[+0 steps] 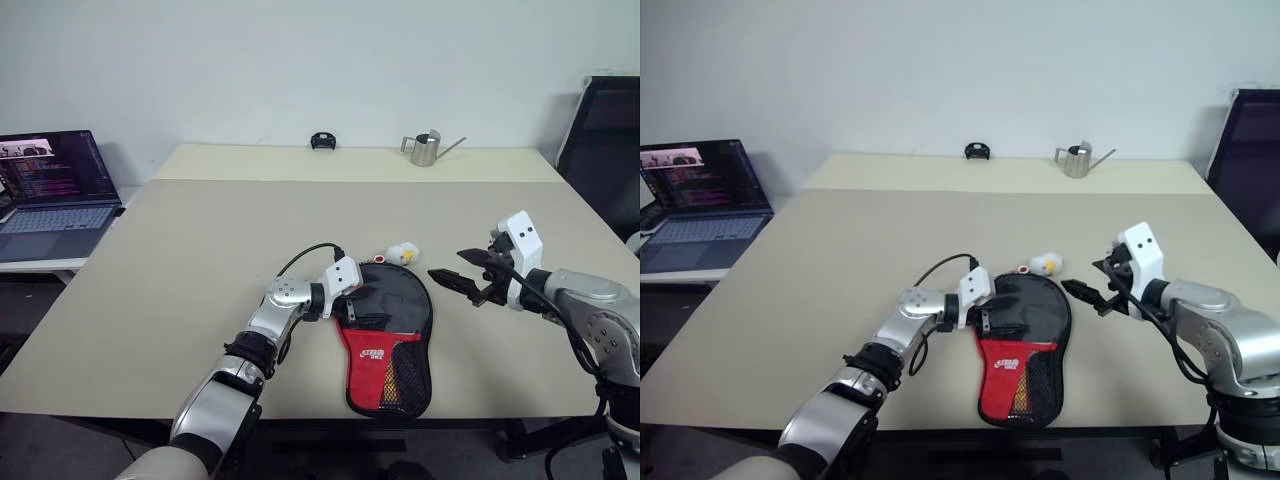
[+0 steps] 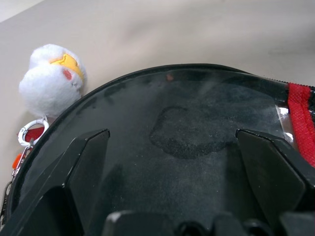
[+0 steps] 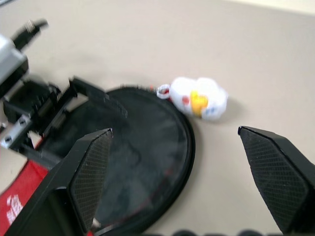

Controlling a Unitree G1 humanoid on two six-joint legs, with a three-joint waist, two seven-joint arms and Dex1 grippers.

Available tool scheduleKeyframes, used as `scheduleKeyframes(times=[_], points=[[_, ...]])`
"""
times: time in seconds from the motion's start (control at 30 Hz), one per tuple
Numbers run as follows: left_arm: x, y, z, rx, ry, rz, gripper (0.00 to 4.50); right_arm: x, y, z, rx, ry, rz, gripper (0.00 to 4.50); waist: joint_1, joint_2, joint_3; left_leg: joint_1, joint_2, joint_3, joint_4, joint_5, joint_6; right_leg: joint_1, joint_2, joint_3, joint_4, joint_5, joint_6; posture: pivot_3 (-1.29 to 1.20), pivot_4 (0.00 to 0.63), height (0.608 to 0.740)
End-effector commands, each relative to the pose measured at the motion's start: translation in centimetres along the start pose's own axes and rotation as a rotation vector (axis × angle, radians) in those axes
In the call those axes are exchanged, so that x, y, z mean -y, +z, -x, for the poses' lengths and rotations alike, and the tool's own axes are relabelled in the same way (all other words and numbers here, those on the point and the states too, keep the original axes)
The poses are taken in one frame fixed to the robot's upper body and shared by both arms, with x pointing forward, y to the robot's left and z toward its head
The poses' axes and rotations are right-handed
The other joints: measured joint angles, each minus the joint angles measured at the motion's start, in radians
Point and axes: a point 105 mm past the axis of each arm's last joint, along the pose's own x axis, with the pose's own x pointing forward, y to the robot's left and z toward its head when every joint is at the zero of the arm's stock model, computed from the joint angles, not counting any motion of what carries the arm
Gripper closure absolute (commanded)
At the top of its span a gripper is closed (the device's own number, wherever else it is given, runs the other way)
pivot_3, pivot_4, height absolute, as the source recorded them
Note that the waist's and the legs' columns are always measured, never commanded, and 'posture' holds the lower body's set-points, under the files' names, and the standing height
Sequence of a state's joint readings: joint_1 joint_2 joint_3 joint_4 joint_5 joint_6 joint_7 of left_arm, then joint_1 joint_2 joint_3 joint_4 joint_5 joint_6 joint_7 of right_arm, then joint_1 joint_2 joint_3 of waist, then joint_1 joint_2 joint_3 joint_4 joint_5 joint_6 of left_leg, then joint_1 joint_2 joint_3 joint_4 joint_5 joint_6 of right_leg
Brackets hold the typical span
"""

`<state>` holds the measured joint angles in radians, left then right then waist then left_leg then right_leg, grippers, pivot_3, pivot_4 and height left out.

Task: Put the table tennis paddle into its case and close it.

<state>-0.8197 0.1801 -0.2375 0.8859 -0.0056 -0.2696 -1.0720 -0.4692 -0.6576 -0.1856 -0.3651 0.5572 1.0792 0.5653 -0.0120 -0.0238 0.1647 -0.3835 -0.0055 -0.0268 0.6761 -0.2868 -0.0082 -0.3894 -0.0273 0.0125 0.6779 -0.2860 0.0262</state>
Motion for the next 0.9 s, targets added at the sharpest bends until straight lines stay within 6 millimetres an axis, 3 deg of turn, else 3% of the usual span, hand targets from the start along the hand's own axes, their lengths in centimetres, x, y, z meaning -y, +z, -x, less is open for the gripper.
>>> scheduleKeyframes(times=[0.03, 0.27, 0.43, 0.67, 0.9], points=[[0.9, -1.9, -0.1, -0.084, -0.047, 0.025, 0.03, 0.2, 1.6, 0.0, 0.055, -0.003, 0.007, 0.0, 0.0, 0.0, 0.0, 0.0, 0.0, 0.0, 0.0, 0.0, 0.0, 0.0, 0.0, 0.0, 0.0, 0.0, 0.0, 0.0, 0.15, 0.74], [1.1, -2.5, -0.2, -0.121, -0.072, 0.046, 0.03, 0.4, 2.8, -1.8, 0.083, 0.005, 0.005, 0.0, 0.001, 0.0, 0.0, 0.001, 0.0, 0.001, 0.0, 0.0, 0.0, 0.001, 0.0, 0.001, 0.001, 0.0, 0.0, 0.0, 0.15, 0.74], [1.5, -2.9, -0.3, -0.127, -0.084, 0.056, 0.03, 1.9, 3.3, -5.1, 0.1, -0.061, 0.014, 0.0, 0.0, 0.001, -0.001, 0.002, 0.0, 0.001, 0.0, 0.0, 0.0, 0.001, 0.0, 0.001, 0.001, 0.0, 0.0, 0.0, 0.15, 0.74], [1.9, -3.1, -0.3, -0.131, -0.099, 0.053, 0.03, 3.1, 1.8, -10.7, 0.068, -0.08, -0.058, 0.0, -0.005, 0.001, -0.001, 0.002, 0.0, 0.002, 0.0, 0.0, 0.0, 0.0, 0.001, 0.001, 0.001, 0.0, 0.0, 0.0, 0.15, 0.74], [2.1, -3.5, 0.0, -0.139, -0.102, 0.052, 0.03, 4.0, 0.6, -13.4, 0.044, -0.12, -0.092, 0.0, -0.007, 0.002, -0.001, 0.002, 0.0, 0.002, 0.0, 0.0, 0.0, 0.0, -0.001, 0.001, 0.001, 0.0, 0.0, 0.0, 0.15, 0.74]])
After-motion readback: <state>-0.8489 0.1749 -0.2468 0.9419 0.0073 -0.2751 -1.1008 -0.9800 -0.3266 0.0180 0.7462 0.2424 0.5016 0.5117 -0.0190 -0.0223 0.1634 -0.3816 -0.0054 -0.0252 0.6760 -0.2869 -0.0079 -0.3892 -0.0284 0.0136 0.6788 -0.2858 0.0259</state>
